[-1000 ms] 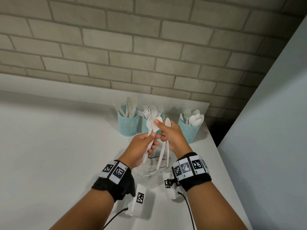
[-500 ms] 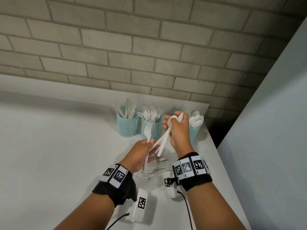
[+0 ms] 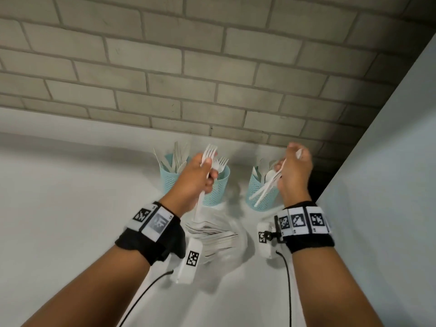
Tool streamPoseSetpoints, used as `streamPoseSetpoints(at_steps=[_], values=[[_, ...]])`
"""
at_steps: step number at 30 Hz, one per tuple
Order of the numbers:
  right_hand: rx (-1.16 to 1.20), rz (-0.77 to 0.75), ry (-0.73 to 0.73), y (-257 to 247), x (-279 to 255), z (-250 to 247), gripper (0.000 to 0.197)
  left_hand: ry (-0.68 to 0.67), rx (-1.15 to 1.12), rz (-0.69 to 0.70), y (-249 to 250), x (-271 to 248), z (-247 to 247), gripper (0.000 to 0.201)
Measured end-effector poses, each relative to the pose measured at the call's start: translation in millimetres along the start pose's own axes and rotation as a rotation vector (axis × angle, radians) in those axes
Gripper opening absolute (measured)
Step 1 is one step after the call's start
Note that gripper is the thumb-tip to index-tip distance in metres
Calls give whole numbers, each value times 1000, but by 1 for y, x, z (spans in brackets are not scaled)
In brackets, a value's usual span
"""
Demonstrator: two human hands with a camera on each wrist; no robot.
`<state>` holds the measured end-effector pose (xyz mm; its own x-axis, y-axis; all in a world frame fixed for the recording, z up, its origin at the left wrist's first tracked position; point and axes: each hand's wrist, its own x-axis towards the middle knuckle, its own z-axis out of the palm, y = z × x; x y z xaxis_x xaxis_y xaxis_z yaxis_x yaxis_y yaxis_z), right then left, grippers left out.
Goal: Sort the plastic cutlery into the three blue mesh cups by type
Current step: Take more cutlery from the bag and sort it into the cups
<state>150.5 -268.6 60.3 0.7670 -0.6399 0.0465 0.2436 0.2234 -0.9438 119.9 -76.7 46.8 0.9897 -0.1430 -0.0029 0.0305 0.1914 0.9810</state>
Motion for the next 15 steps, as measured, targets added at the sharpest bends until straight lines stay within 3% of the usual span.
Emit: streamPoseSetpoints(at_steps=[7,11,15], values=[[-28,-377,98,-33,38,11,20,57,-147,280,41,40,11,33],[-53,-455,91,-14,48,19,19,125,-135,350,27,61,10,32],[-145,-556,91,9,57,19,19,154,-67,334,3,76,10,28]])
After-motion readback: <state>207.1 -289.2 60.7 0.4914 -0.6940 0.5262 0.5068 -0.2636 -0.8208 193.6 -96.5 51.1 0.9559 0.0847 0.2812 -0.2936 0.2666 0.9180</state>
